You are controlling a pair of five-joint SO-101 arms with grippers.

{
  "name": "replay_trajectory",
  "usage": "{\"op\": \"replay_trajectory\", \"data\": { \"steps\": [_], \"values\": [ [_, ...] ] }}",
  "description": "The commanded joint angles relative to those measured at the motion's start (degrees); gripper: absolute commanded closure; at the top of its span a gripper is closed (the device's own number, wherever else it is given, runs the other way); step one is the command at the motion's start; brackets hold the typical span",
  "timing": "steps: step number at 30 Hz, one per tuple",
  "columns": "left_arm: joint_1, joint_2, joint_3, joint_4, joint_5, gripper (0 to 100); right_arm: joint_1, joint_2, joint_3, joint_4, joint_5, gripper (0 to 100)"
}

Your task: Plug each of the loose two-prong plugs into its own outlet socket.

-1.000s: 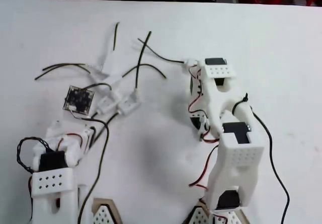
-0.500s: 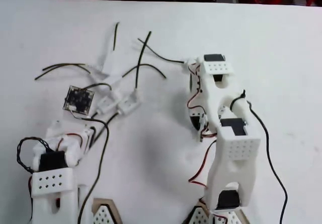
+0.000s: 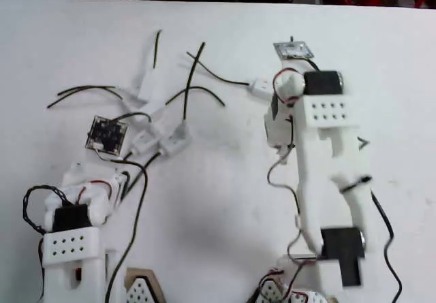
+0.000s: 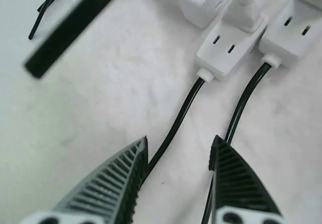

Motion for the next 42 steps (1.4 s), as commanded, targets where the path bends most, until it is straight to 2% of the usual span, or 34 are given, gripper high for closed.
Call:
{"op": "replay_trajectory", "data": {
  "steps": [1,4,11,19,24,35,39,42],
  "values": [
    [-0.3,-1.6,-0.5,-1.2,0.4,79,-2.2,-11.2,1.9,-0.1,1.0,98.1],
    [0.5,-1.6,-1.5,-2.1,1.7,79,-5.5,-17.5,6.4,-4.0,1.0,98.1],
    [5.1,-1.6,-10.3,-1.9,12.1,79,-14.5,-29.1,24.8,-22.7,0.7,98.1],
    [14.6,-1.6,-15.8,-3.9,16.9,79,-22.3,-39.8,41.0,-41.1,0.5,98.1],
    [18.9,-1.6,-16.2,-8.0,17.0,80,-28.4,-46.4,45.2,-42.4,0.5,98.1],
    [30.3,-1.6,-21.3,-7.6,16.5,80,-34.3,-52.4,47.9,-42.1,0.5,98.1],
    [35.6,-1.6,-24.4,-3.7,15.9,79,-35.8,-52.6,48.9,-42.2,0.5,98.1],
    [39.3,-1.6,-27.0,0.6,11.1,79,-35.8,-52.6,48.9,-42.3,0.5,98.1]
  ]
}}
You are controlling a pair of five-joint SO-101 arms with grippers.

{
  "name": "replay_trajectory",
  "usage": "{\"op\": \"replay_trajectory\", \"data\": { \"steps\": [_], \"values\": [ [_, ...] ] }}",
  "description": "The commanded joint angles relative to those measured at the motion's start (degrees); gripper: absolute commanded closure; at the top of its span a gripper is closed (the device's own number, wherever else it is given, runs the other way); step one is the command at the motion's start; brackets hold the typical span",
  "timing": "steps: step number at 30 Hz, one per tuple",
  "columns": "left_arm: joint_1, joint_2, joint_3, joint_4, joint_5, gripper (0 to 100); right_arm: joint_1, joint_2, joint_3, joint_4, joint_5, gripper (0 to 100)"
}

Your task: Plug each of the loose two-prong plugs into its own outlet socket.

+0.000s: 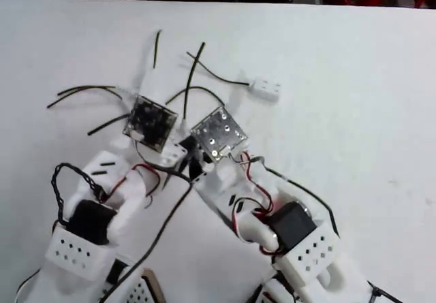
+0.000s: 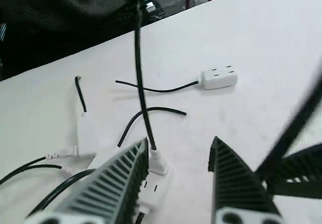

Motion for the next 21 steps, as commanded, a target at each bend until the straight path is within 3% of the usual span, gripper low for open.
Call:
{"op": "replay_trajectory", "data": {
  "steps": [1,5,10,13,16,21],
  "values": [
    [6.1,-1.6,-6.2,5.2,-5.6,79,-1.2,-1.1,-0.4,-0.9,0.1,98.1],
    [6.4,-1.6,-6.3,6.0,-6.0,79,-1.0,-1.1,-0.4,-0.8,0.1,98.1],
    [1.6,-1.2,-5.5,5.4,-3.1,79,2.5,-1.1,-0.5,-1.1,0.0,98.1],
    [-1.9,-1.1,-5.4,4.4,-3.1,79,10.4,-1.1,-0.7,-2.9,-1.1,98.1],
    [-2.6,0.5,-4.2,1.4,-3.2,79,20.4,-0.6,-0.4,-7.4,-7.6,98.1],
    [-2.4,14.5,-6.1,-6.1,-5.0,74,34.3,-0.6,2.1,-16.0,-16.7,98.1]
  ]
}}
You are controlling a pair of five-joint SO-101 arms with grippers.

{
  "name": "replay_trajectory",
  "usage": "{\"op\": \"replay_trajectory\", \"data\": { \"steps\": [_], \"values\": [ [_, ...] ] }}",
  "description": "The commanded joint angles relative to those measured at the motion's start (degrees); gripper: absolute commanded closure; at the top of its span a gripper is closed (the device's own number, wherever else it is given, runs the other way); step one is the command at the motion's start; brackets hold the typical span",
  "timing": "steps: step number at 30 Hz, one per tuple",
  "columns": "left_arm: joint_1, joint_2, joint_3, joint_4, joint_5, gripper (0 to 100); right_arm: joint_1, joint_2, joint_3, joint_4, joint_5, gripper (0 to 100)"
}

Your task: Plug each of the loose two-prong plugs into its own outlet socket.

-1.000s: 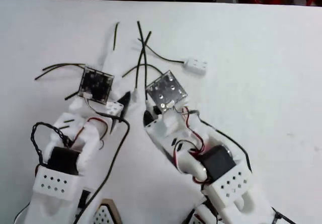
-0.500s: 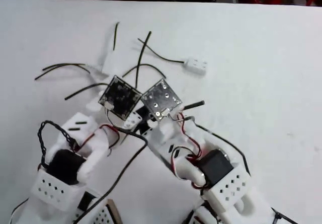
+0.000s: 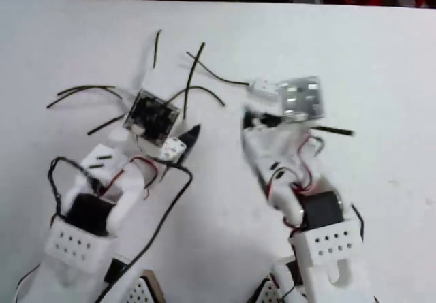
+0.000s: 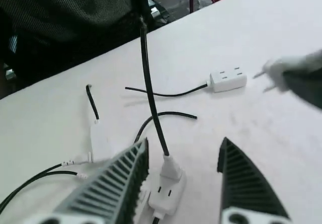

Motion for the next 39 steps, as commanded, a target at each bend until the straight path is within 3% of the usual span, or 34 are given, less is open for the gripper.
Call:
{"op": "replay_trajectory", "data": {
  "steps": [1,6,12,27,39],
  "values": [
    [-0.4,14.3,-3.7,-7.6,-3.5,74,9.0,-0.6,1.7,-6.9,-5.9,98.1],
    [4.3,30.5,-11.7,-10.1,-10.3,74,17.9,-0.6,6.2,-15.2,-10.6,98.1],
    [5.6,42.9,-21.5,-10.0,-15.0,74,19.0,-0.6,7.9,-17.5,-11.3,98.1],
    [-8.3,46.8,-32.2,-10.2,-15.0,74,18.9,-0.5,7.9,-17.2,-11.2,98.1],
    [-9.9,75.0,-57.0,-10.1,-14.6,74,18.9,-0.5,8.6,-17.2,-11.1,98.1]
  ]
}}
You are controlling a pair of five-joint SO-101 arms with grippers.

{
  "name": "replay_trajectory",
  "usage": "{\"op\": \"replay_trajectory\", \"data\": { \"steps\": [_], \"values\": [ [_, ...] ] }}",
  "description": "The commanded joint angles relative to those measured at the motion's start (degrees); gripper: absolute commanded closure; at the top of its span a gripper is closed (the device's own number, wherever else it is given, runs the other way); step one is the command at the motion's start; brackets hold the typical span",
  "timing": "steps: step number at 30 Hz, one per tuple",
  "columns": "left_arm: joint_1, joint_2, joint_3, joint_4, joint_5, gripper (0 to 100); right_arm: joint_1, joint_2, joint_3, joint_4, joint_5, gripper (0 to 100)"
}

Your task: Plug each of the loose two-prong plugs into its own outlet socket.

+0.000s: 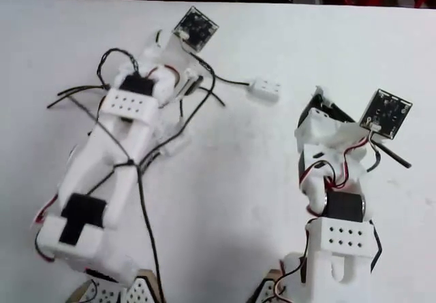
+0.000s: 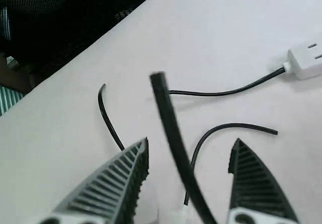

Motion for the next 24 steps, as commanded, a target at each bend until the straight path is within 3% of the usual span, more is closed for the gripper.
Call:
{"op": "replay_trajectory", "data": {
  "steps": [1,24],
  "values": [
    [-1.8,8.6,-12.6,-1.2,-0.1,74,0.4,-0.6,0.1,-1.3,-0.2,98.1],
    [-6.0,42.6,-47.5,-1.0,-0.3,79,0.1,-0.6,0.3,-1.5,-0.2,98.1]
  ]
}}
